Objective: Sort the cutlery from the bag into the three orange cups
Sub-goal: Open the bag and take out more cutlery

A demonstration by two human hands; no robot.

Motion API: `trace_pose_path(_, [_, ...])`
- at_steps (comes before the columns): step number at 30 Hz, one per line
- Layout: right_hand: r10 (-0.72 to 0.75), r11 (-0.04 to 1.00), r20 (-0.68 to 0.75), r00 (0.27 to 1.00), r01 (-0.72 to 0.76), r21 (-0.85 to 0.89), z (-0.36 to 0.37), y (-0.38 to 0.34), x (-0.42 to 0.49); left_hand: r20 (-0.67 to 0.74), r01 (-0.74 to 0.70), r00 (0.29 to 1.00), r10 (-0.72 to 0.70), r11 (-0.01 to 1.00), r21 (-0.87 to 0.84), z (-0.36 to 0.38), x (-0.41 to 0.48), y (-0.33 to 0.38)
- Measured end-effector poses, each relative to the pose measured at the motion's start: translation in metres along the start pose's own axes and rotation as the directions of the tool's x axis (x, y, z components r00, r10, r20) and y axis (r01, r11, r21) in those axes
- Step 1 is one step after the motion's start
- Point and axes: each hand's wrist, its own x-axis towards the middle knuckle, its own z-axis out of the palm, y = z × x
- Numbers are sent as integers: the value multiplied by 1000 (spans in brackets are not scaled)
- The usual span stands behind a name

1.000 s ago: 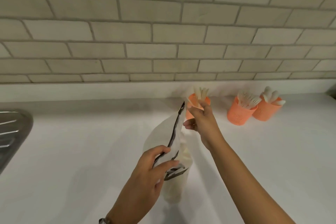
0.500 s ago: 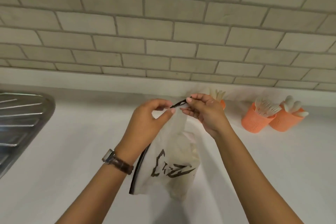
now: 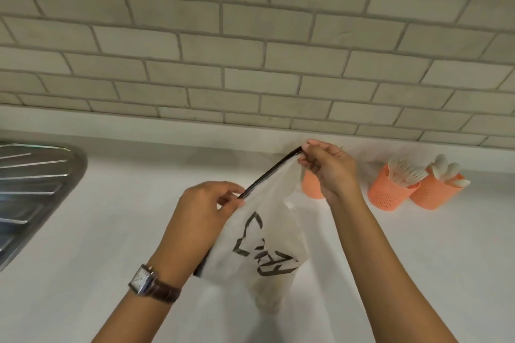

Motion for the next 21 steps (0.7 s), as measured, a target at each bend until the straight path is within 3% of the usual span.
trace_pose_path(10, [-45,998,7,999,45,-34,-6,0,3,81,148,986,-145,988,-31,-47,-58,-41])
trace_pose_path(12, [-75,992,28,997,78,-97,-7,-1,-1,200,287,942,-268,955,-70,-45,-55,-39])
trace_pose_path(15, [-127,946,101,987,151,-286,-12,-5,-10,400,495,817,-416,862,-113,-33,-49,-35])
trace_pose_path(18, [-192,790,117,974,224,-571,-18,-1,-20,405,614,733,-546,788,-51,-14,-44,-38])
trace_pose_path(21, [-332,441,228,915,364,-821,-28,10,-22,385,545,724,-572,817,189,-2,-33,-37])
